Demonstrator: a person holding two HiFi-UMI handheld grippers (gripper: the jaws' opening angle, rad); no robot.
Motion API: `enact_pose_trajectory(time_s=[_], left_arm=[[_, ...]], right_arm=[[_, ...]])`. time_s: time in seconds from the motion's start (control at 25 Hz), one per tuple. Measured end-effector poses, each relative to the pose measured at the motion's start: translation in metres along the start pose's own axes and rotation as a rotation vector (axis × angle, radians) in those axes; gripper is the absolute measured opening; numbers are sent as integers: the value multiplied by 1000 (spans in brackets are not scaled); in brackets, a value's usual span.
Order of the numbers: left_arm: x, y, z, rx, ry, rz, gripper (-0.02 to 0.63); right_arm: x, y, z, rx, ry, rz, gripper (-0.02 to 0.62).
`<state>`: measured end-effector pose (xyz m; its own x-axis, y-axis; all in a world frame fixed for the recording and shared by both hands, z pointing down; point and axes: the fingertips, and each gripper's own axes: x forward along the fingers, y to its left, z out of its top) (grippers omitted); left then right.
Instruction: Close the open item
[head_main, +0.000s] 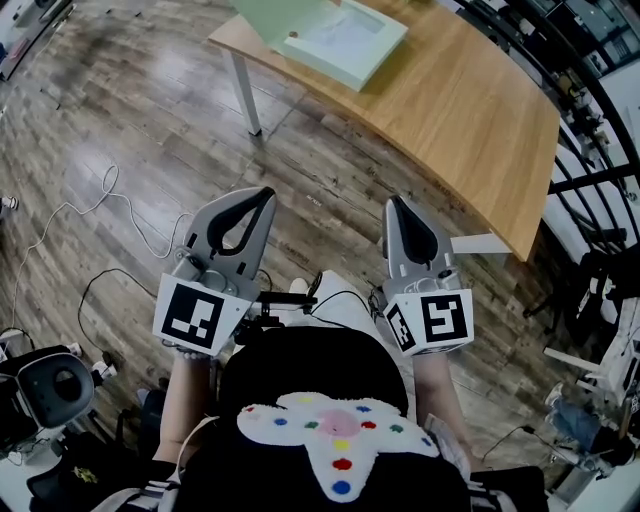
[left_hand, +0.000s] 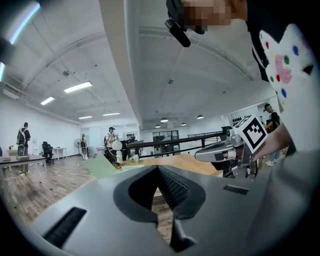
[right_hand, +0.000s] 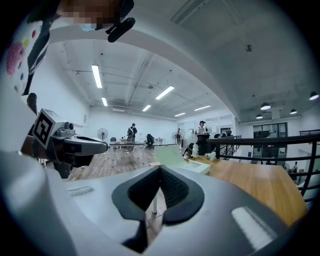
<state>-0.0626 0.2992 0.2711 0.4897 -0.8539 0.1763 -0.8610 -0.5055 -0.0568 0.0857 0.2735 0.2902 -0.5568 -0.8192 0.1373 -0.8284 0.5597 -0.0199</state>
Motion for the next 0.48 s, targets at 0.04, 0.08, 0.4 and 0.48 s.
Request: enact_pose_trajectory(time_s=[0.04, 0.08, 0.4, 0.48], left_arm=[[-2, 0, 0, 6, -3, -2, 6], [-3, -1, 1, 10, -7, -4, 6], [-6, 1, 8, 15, -27, -6, 6], [-4, 4, 7, 14, -25, 0, 6]], right_arm=[[-2, 1, -1, 0, -2, -3, 9], [-4, 3, -1, -4, -2, -2, 9], [-4, 7, -1, -22, 3, -1, 9], [0, 8, 0, -29, 4, 9, 9]])
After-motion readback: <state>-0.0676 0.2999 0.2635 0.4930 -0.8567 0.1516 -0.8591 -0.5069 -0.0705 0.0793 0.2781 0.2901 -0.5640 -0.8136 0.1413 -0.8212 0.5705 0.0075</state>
